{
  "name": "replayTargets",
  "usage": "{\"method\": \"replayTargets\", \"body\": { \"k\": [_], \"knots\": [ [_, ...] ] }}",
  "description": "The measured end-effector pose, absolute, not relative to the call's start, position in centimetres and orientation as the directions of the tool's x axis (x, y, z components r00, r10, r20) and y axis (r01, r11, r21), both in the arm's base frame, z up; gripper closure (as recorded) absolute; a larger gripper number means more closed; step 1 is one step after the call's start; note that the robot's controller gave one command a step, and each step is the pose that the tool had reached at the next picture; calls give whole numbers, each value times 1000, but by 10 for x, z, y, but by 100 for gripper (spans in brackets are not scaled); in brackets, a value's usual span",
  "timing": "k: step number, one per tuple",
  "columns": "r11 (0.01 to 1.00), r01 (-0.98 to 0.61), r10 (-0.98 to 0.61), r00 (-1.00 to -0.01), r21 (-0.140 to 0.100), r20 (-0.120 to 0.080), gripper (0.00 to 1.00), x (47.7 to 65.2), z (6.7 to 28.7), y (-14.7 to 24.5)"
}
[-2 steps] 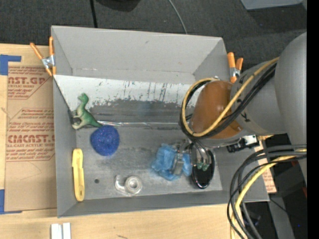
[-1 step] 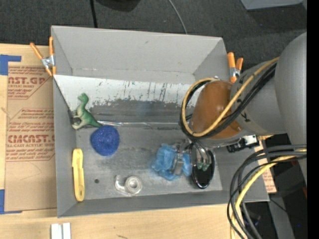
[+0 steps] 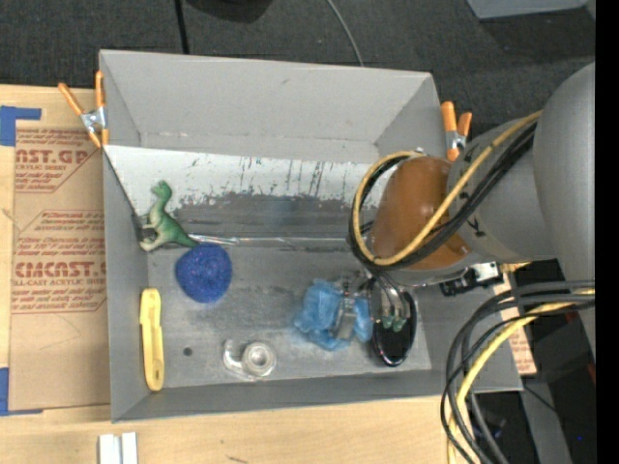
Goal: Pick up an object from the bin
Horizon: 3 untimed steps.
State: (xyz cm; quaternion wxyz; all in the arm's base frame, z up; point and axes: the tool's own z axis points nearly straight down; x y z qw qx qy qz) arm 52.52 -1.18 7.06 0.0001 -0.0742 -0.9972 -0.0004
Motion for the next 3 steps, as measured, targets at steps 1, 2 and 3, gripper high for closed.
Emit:
{"method": "replayTargets", "body": {
  "k": [1, 2, 3],
  "knots": [
    [983, 184, 184, -983, 4, -5, 100, 520, 71, -13],
    [983, 184, 184, -983, 3, -5, 100, 520, 71, -13],
    [987, 160, 160, -987, 5, -11, 100, 523, 243, -19]
  ]
}}
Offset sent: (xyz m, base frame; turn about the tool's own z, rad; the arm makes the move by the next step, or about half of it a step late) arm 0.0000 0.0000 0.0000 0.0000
